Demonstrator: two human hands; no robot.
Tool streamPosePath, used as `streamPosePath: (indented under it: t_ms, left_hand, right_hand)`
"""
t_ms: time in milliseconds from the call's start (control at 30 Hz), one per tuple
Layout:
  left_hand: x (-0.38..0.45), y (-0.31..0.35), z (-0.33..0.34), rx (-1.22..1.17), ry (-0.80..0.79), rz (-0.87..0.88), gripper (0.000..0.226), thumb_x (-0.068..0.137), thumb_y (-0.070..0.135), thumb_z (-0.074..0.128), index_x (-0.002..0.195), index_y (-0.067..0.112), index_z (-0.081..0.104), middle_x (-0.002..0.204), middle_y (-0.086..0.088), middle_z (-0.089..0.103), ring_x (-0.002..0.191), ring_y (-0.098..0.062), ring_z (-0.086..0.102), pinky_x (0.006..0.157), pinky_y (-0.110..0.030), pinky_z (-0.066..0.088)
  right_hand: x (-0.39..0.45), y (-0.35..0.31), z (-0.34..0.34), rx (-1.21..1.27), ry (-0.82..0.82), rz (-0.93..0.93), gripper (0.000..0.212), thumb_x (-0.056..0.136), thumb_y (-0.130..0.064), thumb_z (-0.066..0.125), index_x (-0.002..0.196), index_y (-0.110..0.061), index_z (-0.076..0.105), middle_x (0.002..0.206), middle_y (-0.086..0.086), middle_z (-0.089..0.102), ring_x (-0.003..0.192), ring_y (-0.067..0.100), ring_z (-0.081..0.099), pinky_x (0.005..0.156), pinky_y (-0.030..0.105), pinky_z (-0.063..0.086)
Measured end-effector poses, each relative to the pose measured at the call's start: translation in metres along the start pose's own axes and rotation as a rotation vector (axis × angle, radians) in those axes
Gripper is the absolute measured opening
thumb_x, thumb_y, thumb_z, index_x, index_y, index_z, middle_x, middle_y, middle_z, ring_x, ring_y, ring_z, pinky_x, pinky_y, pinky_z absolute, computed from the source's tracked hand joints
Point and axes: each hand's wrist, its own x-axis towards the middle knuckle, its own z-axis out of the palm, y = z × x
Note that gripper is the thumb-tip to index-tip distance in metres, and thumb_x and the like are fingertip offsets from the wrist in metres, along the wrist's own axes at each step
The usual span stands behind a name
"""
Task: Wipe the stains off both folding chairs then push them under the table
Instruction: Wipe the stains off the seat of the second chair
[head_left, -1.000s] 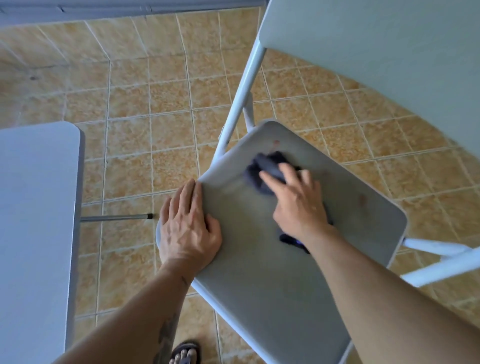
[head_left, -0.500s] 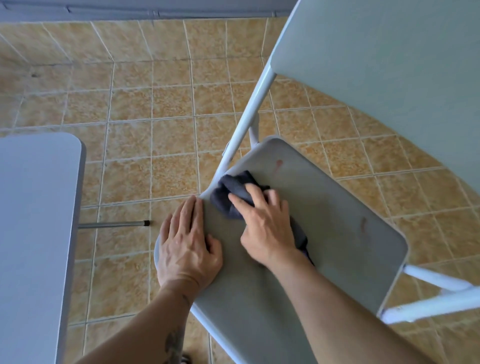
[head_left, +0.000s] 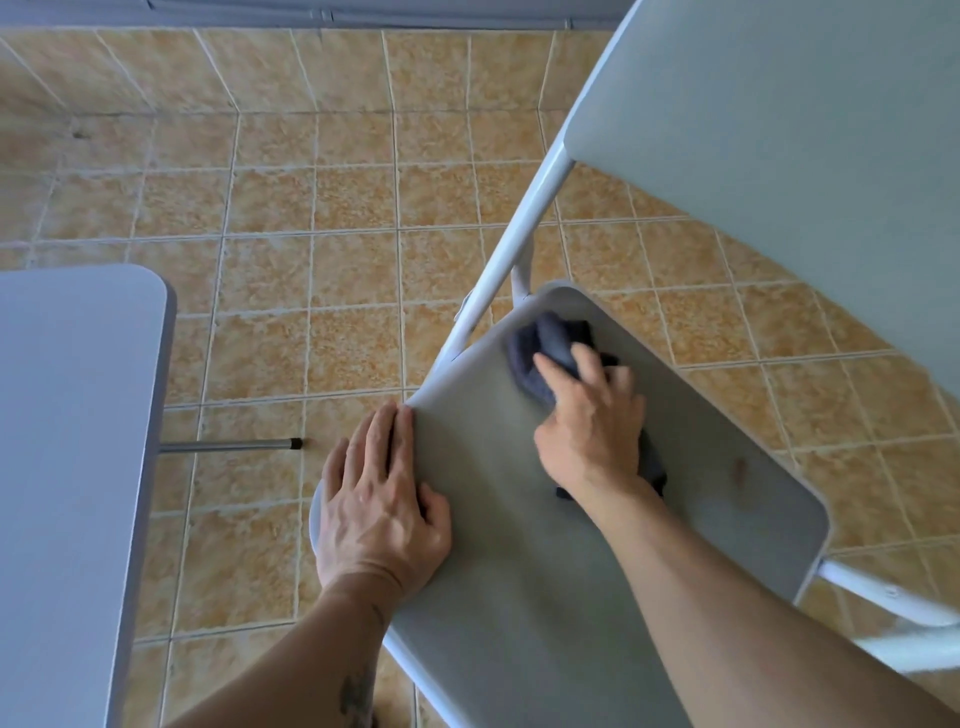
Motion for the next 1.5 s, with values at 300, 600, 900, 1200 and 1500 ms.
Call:
streamPosePath:
  t_ms: [300, 600, 900, 1200, 1500]
  left_hand:
    - [0.0, 0.0, 0.002, 0.013, -0.01, 0.002, 0.08, 0.077, 0.036, 0.045, 0.153, 0.013, 0.029, 0.158, -0.006, 0.031, 0.144, -0.024, 0.03, 0.119, -0.043, 0.021]
    - [0.001, 0.0, 0.001, 0.035, -0.026, -0.002, 0.081, 0.077, 0.037, 0.043, 0.153, 0.012, 0.028, 0.157, -0.008, 0.031, 0.142, -0.027, 0.03, 0.117, -0.044, 0.022]
    - [0.001, 0.003, 0.002, 0.055, 0.033, 0.001, 0.079, 0.075, 0.037, 0.041, 0.15, 0.012, 0.03, 0.153, -0.01, 0.034, 0.135, -0.032, 0.034, 0.112, -0.048, 0.027]
    - [-0.003, 0.008, 0.0, 0.026, 0.075, 0.018, 0.078, 0.072, 0.034, 0.041, 0.146, 0.012, 0.032, 0.147, -0.011, 0.036, 0.129, -0.037, 0.037, 0.107, -0.053, 0.031]
    - [-0.002, 0.007, 0.003, 0.014, 0.086, 0.016, 0.078, 0.073, 0.034, 0.043, 0.147, 0.015, 0.029, 0.149, -0.009, 0.035, 0.132, -0.037, 0.036, 0.11, -0.053, 0.028]
  right_hand:
    - [0.075, 0.042, -0.007, -0.099, -0.105, 0.016, 0.072, 0.084, -0.01, 0.053, 0.146, -0.042, 0.035, 0.152, -0.001, 0.031, 0.121, 0.037, 0.033, 0.097, 0.05, 0.034]
    - [-0.003, 0.007, -0.005, -0.013, -0.017, 0.053, 0.068, 0.072, -0.016, 0.058, 0.137, -0.035, 0.049, 0.142, 0.002, 0.042, 0.109, 0.037, 0.041, 0.083, 0.046, 0.036]
    - [-0.058, 0.041, -0.006, -0.02, -0.038, -0.081, 0.069, 0.075, -0.01, 0.058, 0.138, -0.036, 0.049, 0.147, -0.002, 0.039, 0.109, 0.032, 0.043, 0.082, 0.045, 0.038]
    - [-0.09, 0.136, -0.024, -0.009, -0.054, 0.583, 0.076, 0.08, -0.011, 0.058, 0.148, -0.036, 0.034, 0.154, 0.0, 0.025, 0.131, 0.036, 0.026, 0.103, 0.053, 0.026]
    - [-0.095, 0.04, -0.007, 0.044, -0.043, 0.105, 0.071, 0.076, -0.021, 0.061, 0.141, -0.038, 0.041, 0.15, -0.002, 0.032, 0.115, 0.033, 0.037, 0.088, 0.046, 0.033]
